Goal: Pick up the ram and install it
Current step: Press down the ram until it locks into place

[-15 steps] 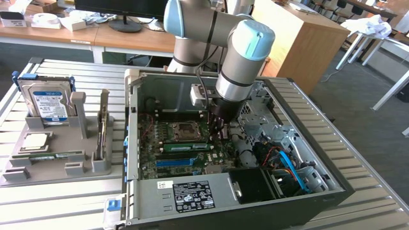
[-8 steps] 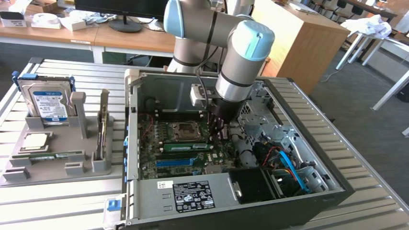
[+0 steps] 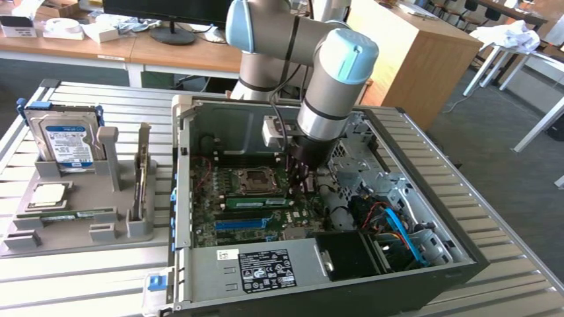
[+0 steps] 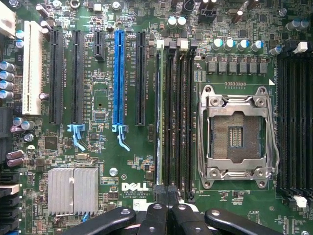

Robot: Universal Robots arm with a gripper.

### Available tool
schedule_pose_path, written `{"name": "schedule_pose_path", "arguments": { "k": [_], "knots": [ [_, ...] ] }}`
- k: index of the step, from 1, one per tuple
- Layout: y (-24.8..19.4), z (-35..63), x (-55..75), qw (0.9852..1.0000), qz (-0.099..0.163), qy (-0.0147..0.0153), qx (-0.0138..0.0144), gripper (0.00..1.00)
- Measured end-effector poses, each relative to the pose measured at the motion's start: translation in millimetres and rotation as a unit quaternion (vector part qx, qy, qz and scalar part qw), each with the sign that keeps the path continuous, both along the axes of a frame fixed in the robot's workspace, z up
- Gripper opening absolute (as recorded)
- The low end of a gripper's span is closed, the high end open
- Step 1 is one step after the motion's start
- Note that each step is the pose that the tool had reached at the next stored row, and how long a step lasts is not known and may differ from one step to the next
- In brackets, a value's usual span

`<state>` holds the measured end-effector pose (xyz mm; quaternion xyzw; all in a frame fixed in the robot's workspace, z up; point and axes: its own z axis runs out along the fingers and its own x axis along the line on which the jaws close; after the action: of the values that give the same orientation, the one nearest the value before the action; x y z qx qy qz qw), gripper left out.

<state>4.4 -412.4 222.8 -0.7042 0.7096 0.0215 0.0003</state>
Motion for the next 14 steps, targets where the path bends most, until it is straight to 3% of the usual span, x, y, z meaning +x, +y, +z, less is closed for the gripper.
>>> {"name": "schedule_pose_path", "arguments": {
  "k": [14],
  "knots": [
    [0.1,-0.5,0.0,1.0000,0.000,0.0000,0.0001,0.10]
  ]
}}
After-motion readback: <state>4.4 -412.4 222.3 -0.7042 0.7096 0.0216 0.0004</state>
